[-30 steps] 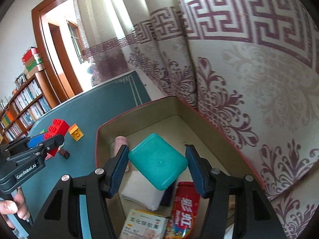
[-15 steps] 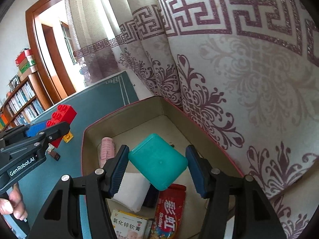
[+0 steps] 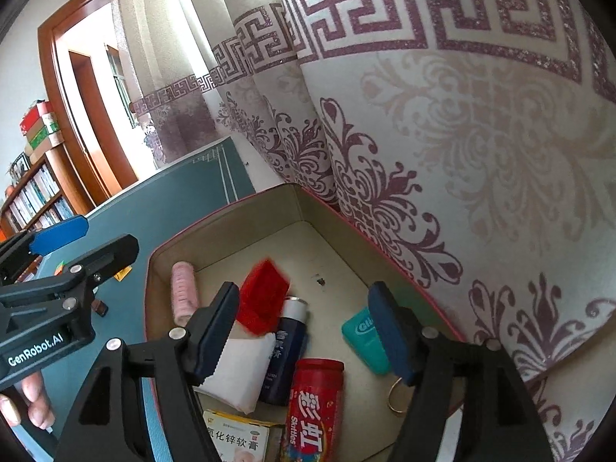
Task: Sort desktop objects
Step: 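Carry the red brick and teal case into the box and open both grippers, then move both grippers back over the table toward the remaining objects, then grasp the white cosmetic box with the left gripper while the right gripper grasps the brown bottle, then carry the white box and brown bottle into the box and open both grippers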
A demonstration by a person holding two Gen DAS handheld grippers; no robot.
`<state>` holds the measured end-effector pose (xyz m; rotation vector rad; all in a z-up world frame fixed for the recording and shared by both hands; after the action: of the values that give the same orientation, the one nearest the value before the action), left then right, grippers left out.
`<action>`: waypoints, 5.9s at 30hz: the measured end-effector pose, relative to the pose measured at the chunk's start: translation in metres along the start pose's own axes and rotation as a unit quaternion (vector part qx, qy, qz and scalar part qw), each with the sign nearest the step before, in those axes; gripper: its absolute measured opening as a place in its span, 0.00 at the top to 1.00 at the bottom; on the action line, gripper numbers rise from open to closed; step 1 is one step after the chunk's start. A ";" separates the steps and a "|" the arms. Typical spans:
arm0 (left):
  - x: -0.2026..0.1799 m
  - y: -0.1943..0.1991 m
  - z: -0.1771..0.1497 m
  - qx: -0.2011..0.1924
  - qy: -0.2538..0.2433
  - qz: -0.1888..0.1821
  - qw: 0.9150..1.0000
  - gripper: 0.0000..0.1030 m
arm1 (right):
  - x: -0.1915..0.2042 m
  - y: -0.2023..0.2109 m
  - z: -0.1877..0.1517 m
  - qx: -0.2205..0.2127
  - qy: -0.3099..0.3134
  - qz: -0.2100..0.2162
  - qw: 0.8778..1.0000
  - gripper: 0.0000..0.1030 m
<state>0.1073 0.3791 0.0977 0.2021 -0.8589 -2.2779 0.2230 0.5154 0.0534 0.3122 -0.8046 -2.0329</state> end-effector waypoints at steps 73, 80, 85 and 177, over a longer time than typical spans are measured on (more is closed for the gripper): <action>0.330 0.079 -0.168 0.020 0.336 0.237 0.911 0.24 | 0.225 0.004 -0.041 0.018 0.164 0.121 0.979 0.23; 0.355 0.072 -0.187 0.021 0.375 0.242 0.894 0.24 | 0.234 -0.002 -0.044 0.025 0.171 0.122 0.977 0.23; 0.364 0.062 -0.199 0.030 0.393 0.245 0.886 0.24 | 0.240 -0.007 -0.046 0.029 0.176 0.124 0.976 0.23; 0.088 0.048 -0.041 -0.005 0.141 -0.025 0.990 0.74 | 0.041 0.008 -0.023 0.013 0.052 0.069 0.996 0.79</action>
<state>0.0818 0.2737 0.1046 0.5322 -0.7010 -2.2289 0.2163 0.4692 0.0447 0.3636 -0.7668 -1.8642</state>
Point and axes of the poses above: each gripper's, at about its wrist camera, not at the fingertips, and y roughly against the way its jaws point, x to its left, z to its top, the point moved 2 cm from there along -y, roughly the way its jaws point, and after that the axes turned 11 degrees about -z, right-handed, at the moved point
